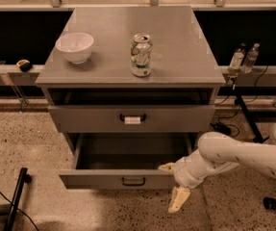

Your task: Open middle drawer

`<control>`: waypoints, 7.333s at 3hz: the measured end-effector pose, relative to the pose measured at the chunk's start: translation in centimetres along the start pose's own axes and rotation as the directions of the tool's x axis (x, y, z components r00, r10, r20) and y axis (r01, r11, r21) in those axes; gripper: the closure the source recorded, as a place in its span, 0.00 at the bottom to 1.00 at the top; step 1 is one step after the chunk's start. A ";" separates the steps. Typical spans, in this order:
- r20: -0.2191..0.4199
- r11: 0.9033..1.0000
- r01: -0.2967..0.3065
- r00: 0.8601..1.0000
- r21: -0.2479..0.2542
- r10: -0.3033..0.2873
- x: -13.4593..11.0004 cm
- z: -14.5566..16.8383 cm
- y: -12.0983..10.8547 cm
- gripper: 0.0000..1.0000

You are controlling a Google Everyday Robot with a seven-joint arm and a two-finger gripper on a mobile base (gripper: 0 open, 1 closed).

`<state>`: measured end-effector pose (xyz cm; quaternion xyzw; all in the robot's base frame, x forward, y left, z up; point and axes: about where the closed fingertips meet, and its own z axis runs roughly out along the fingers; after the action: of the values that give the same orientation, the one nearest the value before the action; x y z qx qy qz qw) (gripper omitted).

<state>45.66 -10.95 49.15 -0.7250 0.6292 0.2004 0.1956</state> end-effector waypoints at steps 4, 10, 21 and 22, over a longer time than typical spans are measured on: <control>-0.071 0.999 -0.041 0.996 0.036 0.044 2.5 4.1 -7.9 0.05; 0.008 0.997 -0.058 0.998 -0.055 0.058 0.0 1.3 3.5 0.21; -0.105 0.992 -0.119 0.988 -0.037 0.114 4.2 7.3 -4.3 1.00; -0.032 0.993 -0.090 0.996 -0.081 0.088 2.8 6.0 -0.5 1.00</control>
Offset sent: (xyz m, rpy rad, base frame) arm 0.0886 -0.0138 -0.0184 -0.0442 -0.0506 -0.1039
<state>46.27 -10.00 42.65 -0.7065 0.6549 0.2244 0.1472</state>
